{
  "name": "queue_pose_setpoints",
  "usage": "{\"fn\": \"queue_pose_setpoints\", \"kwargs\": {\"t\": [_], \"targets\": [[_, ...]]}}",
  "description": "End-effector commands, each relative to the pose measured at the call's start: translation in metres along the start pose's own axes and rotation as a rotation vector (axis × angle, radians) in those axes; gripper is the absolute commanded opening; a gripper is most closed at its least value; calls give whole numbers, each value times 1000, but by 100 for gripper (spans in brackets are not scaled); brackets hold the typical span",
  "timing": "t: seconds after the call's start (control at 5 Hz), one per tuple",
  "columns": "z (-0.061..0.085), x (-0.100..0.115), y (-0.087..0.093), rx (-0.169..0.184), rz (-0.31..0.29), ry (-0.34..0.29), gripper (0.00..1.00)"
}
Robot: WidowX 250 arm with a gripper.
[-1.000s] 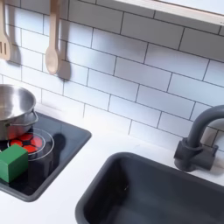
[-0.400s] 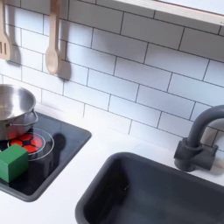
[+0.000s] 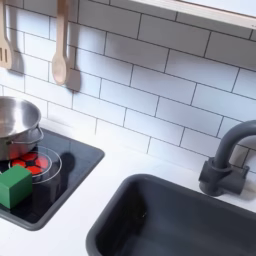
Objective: Push button
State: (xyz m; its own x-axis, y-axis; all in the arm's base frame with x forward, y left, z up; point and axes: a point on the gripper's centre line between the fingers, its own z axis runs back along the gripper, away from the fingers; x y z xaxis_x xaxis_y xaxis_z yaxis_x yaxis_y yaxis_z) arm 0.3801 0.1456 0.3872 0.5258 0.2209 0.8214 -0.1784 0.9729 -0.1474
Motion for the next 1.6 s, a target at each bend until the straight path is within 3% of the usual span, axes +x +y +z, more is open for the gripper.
{"fn": "queue_pose_setpoints", "kwargs": {"t": [0.0,0.6,0.8,1.0,1.2,1.4], "targets": [[-4,4,-10,-17,-8,-4,0],[-12,11,-10,-7,-3,-23,0],[-10,13,-9,-8,-1,-23,0],[2,18,-1,-8,-5,-23,0],[-9,21,-10,-17,-6,-35,0],[-7,21,-8,-11,0,-43,0]]}}
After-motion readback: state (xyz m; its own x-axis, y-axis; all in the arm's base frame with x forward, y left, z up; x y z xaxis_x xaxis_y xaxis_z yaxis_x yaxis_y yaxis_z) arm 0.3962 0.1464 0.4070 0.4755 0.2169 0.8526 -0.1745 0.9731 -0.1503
